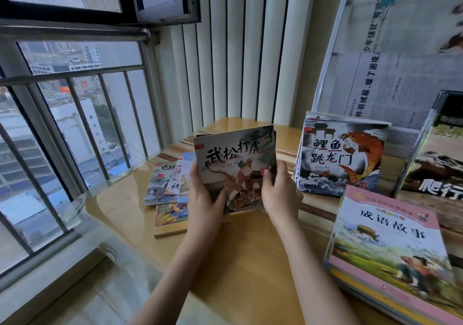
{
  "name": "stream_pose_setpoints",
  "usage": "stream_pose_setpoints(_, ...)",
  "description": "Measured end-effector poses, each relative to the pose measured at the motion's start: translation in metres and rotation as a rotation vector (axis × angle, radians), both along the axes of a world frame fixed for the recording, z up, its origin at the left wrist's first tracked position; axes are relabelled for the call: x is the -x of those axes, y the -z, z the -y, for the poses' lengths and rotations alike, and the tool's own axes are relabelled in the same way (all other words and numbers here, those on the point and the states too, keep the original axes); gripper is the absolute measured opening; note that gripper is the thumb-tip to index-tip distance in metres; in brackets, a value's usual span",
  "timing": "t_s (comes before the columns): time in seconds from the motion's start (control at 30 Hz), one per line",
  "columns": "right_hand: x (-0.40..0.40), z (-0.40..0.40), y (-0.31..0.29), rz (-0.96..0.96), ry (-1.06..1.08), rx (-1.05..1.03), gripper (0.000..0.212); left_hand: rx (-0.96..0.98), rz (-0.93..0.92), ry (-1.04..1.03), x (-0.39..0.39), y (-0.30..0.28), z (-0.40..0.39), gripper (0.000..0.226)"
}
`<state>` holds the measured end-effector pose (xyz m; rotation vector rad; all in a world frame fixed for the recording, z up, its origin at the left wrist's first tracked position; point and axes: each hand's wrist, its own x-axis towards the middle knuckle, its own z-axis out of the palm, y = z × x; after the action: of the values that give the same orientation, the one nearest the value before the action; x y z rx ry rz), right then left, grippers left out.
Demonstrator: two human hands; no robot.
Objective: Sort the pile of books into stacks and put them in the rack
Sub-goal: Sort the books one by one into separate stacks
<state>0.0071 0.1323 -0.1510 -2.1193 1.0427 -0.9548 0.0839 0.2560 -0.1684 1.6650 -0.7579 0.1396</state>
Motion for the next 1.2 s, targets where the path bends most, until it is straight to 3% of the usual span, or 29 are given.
stream_pose_setpoints(0.13,0.004,-0.006,-0.019,0.271,-0.058,-0.12,0.035,0.079,-0.006,0.018,0.007,-0.017,0.013,0.081)
stream_pose_setpoints(0.3,0.04,0.024,-0.064,0.448,0.101,0.131,0.036,0.179,0.057,0.107,0.023,-0.057,0.072,0.089)
stream_pose_setpoints(0.43,0.082,0.077,-0.082,0.373,0.301,0.282,0.039,0.161,0.024,0.24,0.048,-0.068,0.137,0.09)
stream_pose_setpoints(0.57,0.119,0.119,-0.049,0.15,0.434,0.247,0.035,-0.035,0.047,0.262,0.067,-0.035,0.182,0.096)
stream_pose_setpoints(0.7,0.111,0.134,-0.022,-0.207,0.406,0.009,0.077,-0.22,0.079,0.333,0.067,0.007,0.194,0.089)
stream_pose_setpoints(0.83,0.1,0.138,-0.011,-0.252,0.417,0.067,0.086,-0.18,0.06,0.387,0.065,0.009,0.185,0.088)
stream_pose_setpoints(1.03,0.1,0.122,-0.013,-0.282,0.46,0.173,0.094,-0.263,0.088,0.277,0.07,0.005,0.177,0.081)
stream_pose_setpoints(1.13,0.095,0.106,-0.026,-0.162,0.512,0.441,0.082,-0.316,0.04,0.18,0.067,-0.01,0.155,0.078)
stream_pose_setpoints(1.2,0.088,0.091,-0.033,-0.033,0.401,0.541,0.066,-0.294,0.119,0.053,0.052,-0.022,0.127,0.073)
